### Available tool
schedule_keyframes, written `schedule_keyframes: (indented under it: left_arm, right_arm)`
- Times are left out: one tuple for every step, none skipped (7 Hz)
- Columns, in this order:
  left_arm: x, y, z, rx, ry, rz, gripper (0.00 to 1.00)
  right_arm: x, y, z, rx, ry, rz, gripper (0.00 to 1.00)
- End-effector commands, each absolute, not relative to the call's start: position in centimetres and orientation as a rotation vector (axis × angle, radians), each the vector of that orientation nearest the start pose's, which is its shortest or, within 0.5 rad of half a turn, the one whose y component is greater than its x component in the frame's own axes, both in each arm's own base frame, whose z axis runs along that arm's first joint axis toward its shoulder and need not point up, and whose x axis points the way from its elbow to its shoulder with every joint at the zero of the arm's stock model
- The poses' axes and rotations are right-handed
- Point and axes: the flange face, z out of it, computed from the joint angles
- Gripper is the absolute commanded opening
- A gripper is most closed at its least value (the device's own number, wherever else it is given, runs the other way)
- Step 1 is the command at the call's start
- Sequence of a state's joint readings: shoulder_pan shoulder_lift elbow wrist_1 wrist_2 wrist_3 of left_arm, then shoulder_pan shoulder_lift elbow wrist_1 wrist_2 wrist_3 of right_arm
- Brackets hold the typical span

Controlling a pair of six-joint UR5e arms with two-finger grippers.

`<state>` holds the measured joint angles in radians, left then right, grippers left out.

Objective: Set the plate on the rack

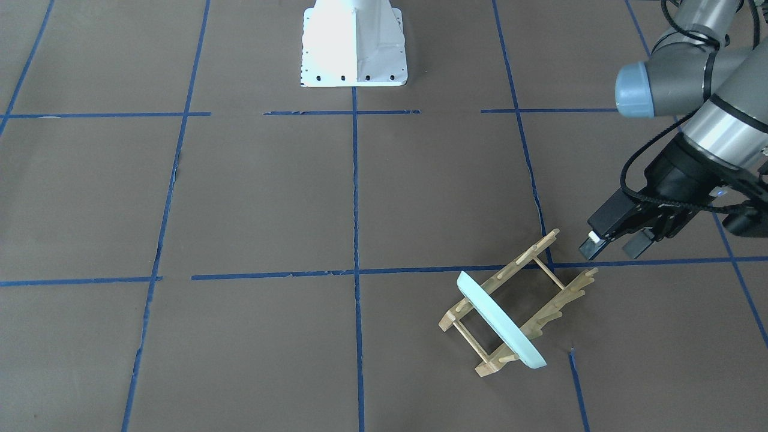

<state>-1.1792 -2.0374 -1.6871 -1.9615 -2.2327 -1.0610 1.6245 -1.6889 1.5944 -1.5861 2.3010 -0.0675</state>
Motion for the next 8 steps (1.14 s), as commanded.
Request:
schedule_keyframes:
  left_arm:
    - [7.5,-60.3,34.5,0.304,0.828,-0.077,1.0]
    - [1.5,-55.7,41.6,0.314,0.765,-0.008,1.0]
    - [-4.8,-52.1,47.9,0.336,0.697,0.092,1.0]
    - [-8.0,-48.3,54.8,0.29,0.663,0.17,1.0]
    - [-12.7,-43.5,62.6,0.244,0.646,0.204,1.0]
    - [-14.8,-42.1,64.6,0.23,0.643,0.18,1.0]
    - [-14.5,-40.2,66.1,0.2,0.656,0.169,1.0]
    - [-14.2,-39.9,66.1,0.171,0.672,0.124,1.0]
  right_arm:
    - [9.0,-42.7,70.7,-0.061,-0.734,0.027,1.0]
    - [9.0,-42.7,70.7,-0.061,-0.734,0.027,1.0]
    - [9.0,-42.7,70.7,-0.061,-0.734,0.027,1.0]
    - [9.0,-42.7,70.7,-0.061,-0.734,0.027,1.0]
    - [9.0,-42.7,70.6,-0.06,-0.734,0.027,1.0]
    - [9.0,-42.7,70.7,-0.061,-0.734,0.027,1.0]
    - [9.0,-42.7,70.6,-0.06,-0.734,0.027,1.0]
    - [9.0,-42.7,70.7,-0.061,-0.734,0.027,1.0]
